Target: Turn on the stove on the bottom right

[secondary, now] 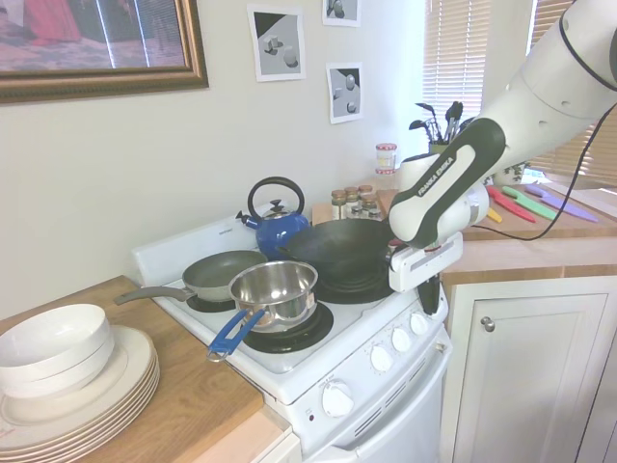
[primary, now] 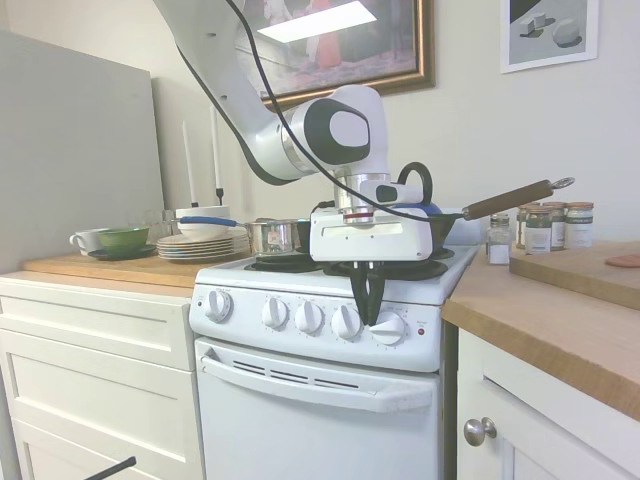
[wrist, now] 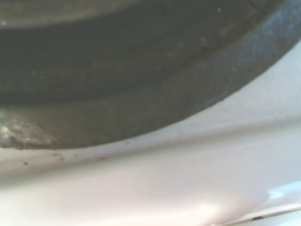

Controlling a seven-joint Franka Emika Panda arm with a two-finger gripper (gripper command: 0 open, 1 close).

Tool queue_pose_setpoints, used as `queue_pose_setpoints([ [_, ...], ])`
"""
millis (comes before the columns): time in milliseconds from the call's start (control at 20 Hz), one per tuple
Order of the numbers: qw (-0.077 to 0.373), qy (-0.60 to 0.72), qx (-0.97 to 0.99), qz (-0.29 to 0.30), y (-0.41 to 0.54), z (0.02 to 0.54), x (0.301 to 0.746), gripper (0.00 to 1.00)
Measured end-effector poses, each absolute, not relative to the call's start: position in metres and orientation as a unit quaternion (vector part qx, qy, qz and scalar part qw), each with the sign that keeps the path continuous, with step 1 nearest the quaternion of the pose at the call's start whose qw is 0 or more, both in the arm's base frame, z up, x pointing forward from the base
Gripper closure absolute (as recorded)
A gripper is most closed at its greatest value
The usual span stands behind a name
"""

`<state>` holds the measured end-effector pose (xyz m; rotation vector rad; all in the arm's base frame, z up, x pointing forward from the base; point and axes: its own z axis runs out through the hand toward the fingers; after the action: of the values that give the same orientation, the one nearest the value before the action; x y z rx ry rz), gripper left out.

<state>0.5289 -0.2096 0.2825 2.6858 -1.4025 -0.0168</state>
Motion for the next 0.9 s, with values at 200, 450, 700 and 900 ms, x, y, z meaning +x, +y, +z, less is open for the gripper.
queue_pose_setpoints([
  [200, 0.051, -0.468, 0.882, -0.012, -0.216, 0.276, 0.526, 1.00],
  [450, 0.054, -0.468, 0.882, -0.018, -0.216, 0.264, 0.525, 1.00],
  [700, 0.067, -0.469, 0.880, -0.017, -0.218, 0.259, 0.525, 1.00],
  [900, 0.078, -0.471, 0.878, -0.014, -0.215, 0.258, 0.526, 1.00],
])
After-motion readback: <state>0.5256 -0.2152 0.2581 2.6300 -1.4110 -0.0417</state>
